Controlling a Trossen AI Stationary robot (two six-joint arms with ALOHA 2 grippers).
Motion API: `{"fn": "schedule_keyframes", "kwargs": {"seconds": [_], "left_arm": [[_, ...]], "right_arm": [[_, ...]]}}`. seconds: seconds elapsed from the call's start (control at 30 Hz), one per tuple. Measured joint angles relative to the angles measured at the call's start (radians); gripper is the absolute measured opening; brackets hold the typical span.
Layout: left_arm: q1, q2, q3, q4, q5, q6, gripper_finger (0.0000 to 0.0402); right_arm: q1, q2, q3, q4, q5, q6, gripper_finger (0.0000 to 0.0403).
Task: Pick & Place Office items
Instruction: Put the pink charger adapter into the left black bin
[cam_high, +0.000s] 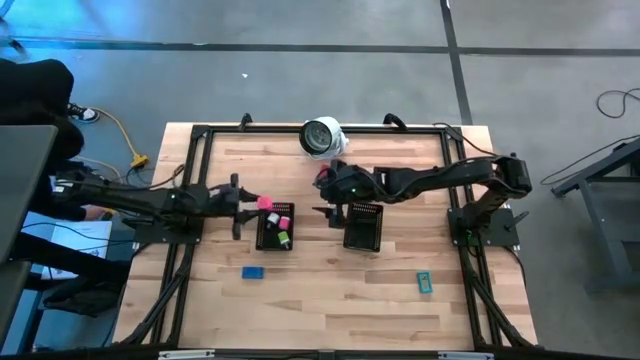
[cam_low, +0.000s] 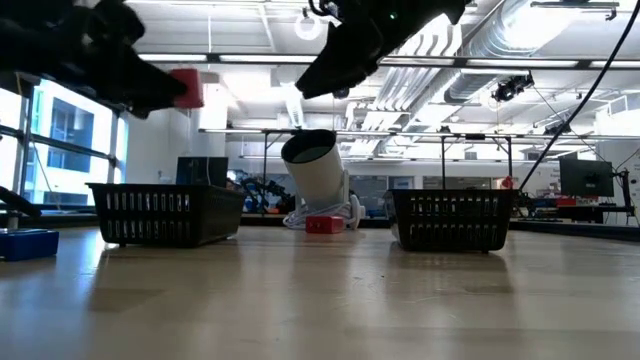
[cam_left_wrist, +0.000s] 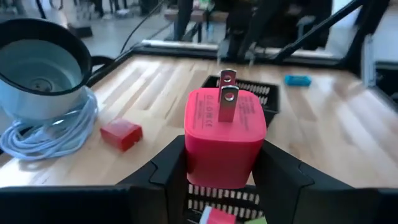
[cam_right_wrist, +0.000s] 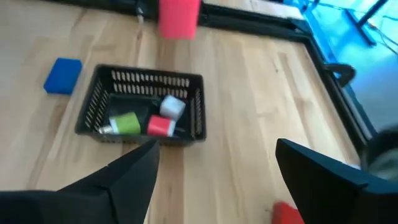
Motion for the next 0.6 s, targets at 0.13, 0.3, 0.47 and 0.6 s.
{"fn": "schedule_keyframes", "kwargs": {"seconds": [0.13,0.3,0.47,0.6], "left_arm": [[-0.007,-0.084,-0.07,0.026,0.0,-0.021,0.014],[-0.023,-0.092,-0.115,0.028,0.019,-0.066,0.014],[-0.044,-0.042,-0.122,0.043,0.019,-0.108,0.014],[-0.065,0.034,-0.122,0.094,0.022,-0.123,0.014]], "right_arm": [[-0.006,-0.051,0.001,-0.041,0.035,0.003,0.0309],[-0.019,-0.172,-0.076,-0.049,0.045,0.039,0.0309],[-0.023,-0.316,-0.241,0.072,0.096,0.078,0.0309],[-0.023,-0.392,-0.374,0.211,0.126,0.099,0.0309]]}}
